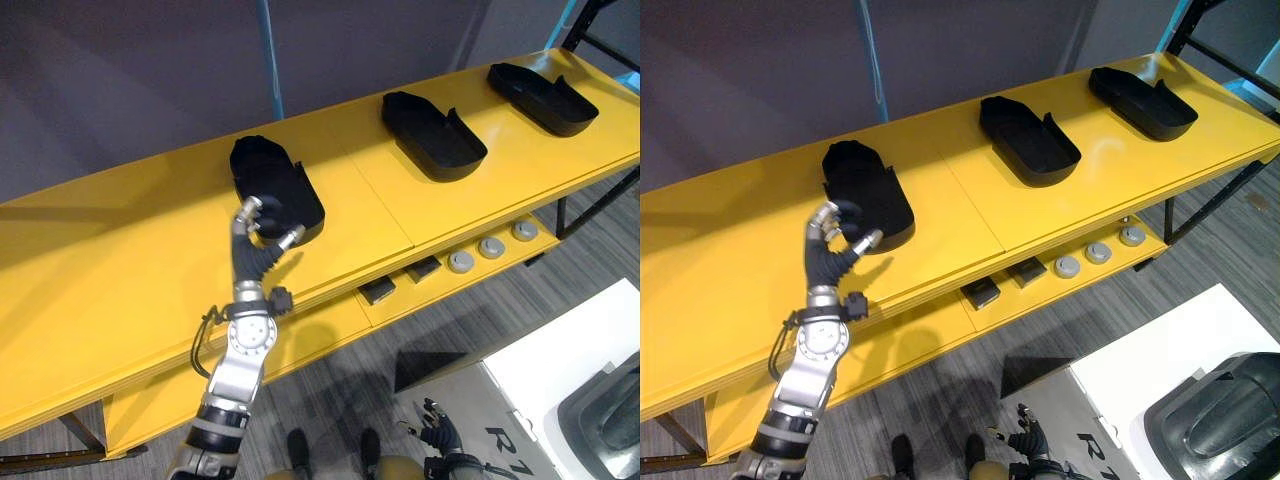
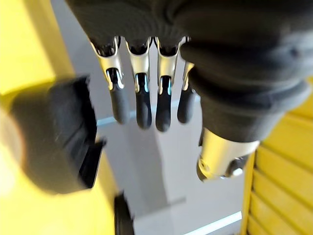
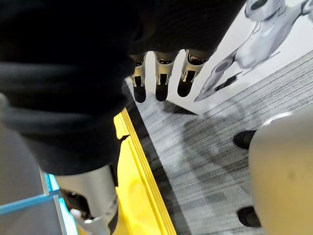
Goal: Walk over and take plastic housings, then place them on the shelf
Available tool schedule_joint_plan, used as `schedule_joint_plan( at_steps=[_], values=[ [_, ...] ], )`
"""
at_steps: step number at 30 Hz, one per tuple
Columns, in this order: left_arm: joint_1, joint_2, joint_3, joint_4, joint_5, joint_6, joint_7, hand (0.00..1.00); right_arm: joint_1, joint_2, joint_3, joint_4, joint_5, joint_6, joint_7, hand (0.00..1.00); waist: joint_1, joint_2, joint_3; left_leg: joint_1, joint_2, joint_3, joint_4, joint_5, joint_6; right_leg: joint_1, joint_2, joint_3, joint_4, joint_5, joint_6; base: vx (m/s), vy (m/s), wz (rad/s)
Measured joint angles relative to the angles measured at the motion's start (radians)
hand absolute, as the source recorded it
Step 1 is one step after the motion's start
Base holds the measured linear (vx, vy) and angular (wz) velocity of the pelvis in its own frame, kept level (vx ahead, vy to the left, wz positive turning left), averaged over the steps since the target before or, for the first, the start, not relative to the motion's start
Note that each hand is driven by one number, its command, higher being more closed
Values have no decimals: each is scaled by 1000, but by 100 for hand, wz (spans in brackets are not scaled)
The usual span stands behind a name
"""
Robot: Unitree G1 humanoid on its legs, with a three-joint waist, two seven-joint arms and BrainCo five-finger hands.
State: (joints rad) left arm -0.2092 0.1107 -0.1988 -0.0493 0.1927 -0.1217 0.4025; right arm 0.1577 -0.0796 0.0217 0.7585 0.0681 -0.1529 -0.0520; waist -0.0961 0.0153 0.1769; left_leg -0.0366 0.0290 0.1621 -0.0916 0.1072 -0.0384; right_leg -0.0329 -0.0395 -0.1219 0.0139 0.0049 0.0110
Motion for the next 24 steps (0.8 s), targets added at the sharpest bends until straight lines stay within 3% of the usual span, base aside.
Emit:
schedule_joint_plan(
  at_steps=[7, 18, 24],
  values=[
    [25, -21, -34, 90, 28, -11, -60, 100, -2, 1, 0, 5, -1, 2, -3, 0, 1, 0, -4, 3, 8, -1, 0, 0, 0, 9, 8, -3, -12, -1, 3, -45, -7, 0],
    [-78, -2, -21, 320, 29, 30, -58, 100, -3, 1, 0, 6, -2, 3, -7, 0, -9, -2, -6, 1, 8, 2, 0, -5, -7, 20, 10, -6, -38, 10, -1, 0, 0, 0],
    [-182, 23, 28, 425, 27, 38, -52, 100, -13, 1, -1, 9, -2, 3, -8, 0, -34, -7, -3, -1, 12, 4, 0, -8, -11, 17, 14, -2, -40, 11, -3, -10, 0, -1]
  ],
)
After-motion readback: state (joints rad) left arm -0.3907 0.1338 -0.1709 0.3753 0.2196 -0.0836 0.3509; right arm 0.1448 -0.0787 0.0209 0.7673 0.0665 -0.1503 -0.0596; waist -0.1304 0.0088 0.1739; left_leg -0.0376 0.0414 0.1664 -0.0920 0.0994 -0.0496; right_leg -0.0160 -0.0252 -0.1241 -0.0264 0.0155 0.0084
